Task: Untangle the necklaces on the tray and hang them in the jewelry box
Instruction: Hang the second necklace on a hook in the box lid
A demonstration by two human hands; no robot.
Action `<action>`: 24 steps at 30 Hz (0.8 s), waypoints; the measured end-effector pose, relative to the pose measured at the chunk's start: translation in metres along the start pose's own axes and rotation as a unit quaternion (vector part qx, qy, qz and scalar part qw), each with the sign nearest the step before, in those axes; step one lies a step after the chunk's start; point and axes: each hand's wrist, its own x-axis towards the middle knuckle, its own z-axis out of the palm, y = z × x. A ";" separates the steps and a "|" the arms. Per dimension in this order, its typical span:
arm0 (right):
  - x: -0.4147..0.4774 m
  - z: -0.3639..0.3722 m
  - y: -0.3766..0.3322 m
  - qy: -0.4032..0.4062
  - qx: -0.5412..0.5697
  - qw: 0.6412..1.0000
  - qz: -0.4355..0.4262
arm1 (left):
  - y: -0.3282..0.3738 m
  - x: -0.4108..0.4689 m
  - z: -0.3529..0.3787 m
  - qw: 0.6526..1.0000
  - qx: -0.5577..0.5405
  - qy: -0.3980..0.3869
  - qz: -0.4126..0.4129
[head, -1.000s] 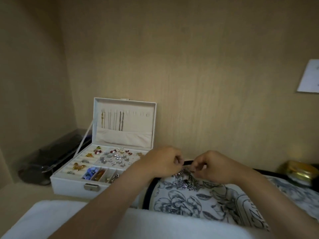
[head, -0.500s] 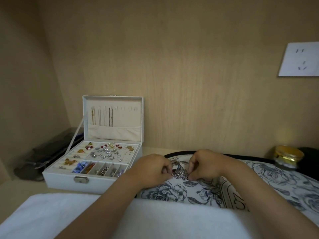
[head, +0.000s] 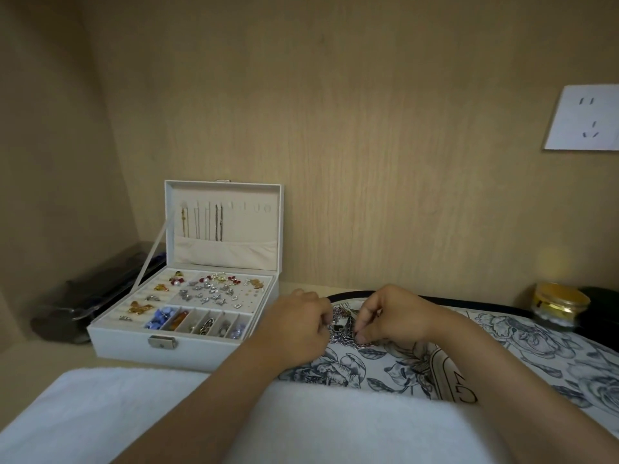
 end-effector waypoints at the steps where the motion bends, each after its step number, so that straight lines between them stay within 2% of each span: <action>1: -0.001 0.000 -0.002 0.005 0.035 0.999 -0.004 | 0.003 0.000 0.001 0.999 -0.055 0.003 0.000; 3: -0.002 -0.001 -0.006 0.032 0.110 0.993 -0.014 | 0.010 0.001 0.004 0.981 -0.195 0.000 -0.019; 5: -0.002 -0.002 -0.008 0.059 0.172 0.983 -0.022 | 0.014 0.001 0.007 0.948 -0.313 -0.014 -0.053; 7: 0.000 -0.003 -0.008 0.068 0.229 0.971 -0.021 | 0.015 0.003 0.010 0.926 -0.367 -0.017 -0.082; 11: 0.003 0.001 -0.007 0.067 0.329 0.942 0.003 | 0.014 0.006 0.005 0.914 -0.393 0.007 -0.104; 14: 0.004 0.004 -0.010 0.066 0.384 0.921 0.012 | 0.014 0.008 -0.001 0.927 -0.359 0.021 -0.105; 20: 0.004 0.007 -0.014 0.045 0.435 0.899 -0.010 | 0.010 0.008 -0.020 0.923 -0.363 0.007 -0.128; 22: 0.004 0.007 -0.016 0.039 0.449 0.893 -0.021 | 0.006 0.008 -0.025 0.908 -0.396 -0.004 -0.135; 24: 0.004 0.007 -0.014 0.036 0.431 0.901 -0.023 | 0.004 0.007 -0.028 0.877 -0.456 -0.017 -0.148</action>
